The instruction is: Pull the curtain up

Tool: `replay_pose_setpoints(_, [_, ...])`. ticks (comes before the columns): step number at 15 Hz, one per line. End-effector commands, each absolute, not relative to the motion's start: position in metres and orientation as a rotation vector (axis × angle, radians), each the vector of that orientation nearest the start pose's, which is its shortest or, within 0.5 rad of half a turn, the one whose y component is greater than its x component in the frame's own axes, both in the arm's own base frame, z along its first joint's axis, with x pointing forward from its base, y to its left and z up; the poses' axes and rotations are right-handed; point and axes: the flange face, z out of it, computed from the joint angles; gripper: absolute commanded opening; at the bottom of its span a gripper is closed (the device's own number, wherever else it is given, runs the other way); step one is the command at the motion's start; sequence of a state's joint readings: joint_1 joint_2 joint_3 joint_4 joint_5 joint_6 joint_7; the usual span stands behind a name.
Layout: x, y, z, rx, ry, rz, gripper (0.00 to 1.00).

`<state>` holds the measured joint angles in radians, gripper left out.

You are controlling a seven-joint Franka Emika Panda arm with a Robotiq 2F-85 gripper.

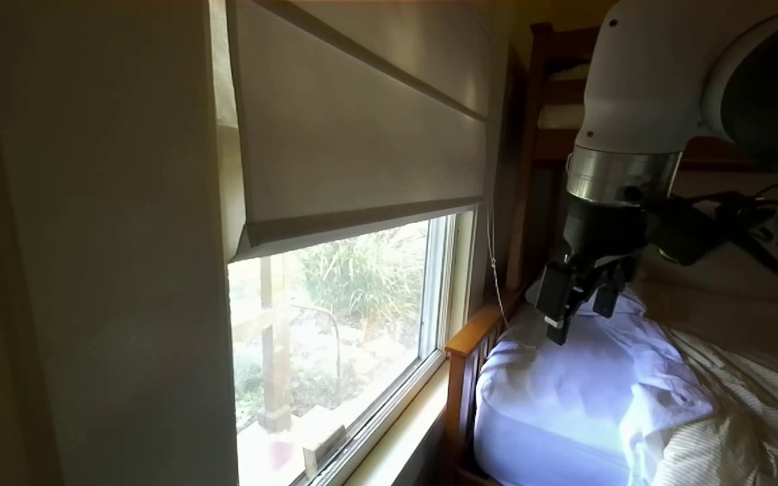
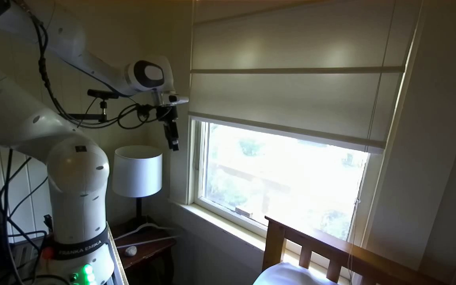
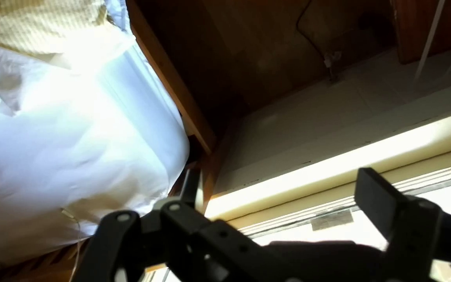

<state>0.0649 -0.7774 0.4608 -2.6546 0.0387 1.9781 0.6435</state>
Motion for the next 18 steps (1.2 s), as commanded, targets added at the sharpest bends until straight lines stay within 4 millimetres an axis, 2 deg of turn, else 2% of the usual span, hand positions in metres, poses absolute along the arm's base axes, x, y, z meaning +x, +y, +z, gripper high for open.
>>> replay_pose_setpoints(1, [0.318, 0.144, 0.476, -3.286, 0.705, -0.456, 1.0])
replay_pose_setpoints(4, [0.341, 0.103, 0.509, -3.214, 0.948, -0.59, 1.0])
replay_pose_setpoints(8, [0.372, 0.042, 0.549, -3.171, 1.077, -0.688, 1.0])
replay_pose_setpoints(11, [0.391, -0.005, 0.58, -3.059, 0.985, -0.709, 1.0])
replay_pose_setpoints(13, [0.397, -0.037, 0.6, -3.054, 0.82, -0.705, 1.0])
replay_pose_setpoints(15, [0.392, -0.069, 0.619, -3.124, 0.648, -0.645, 1.0])
replay_pose_setpoints(16, [0.389, -0.084, 0.626, -3.138, 0.636, -0.621, 1.0])
replay_pose_setpoints(17, [0.387, -0.07, 0.61, -3.12, 0.727, -0.676, 1.0])
replay_pose_setpoints(18, [0.385, -0.082, 0.617, -3.131, 0.696, -0.66, 1.0])
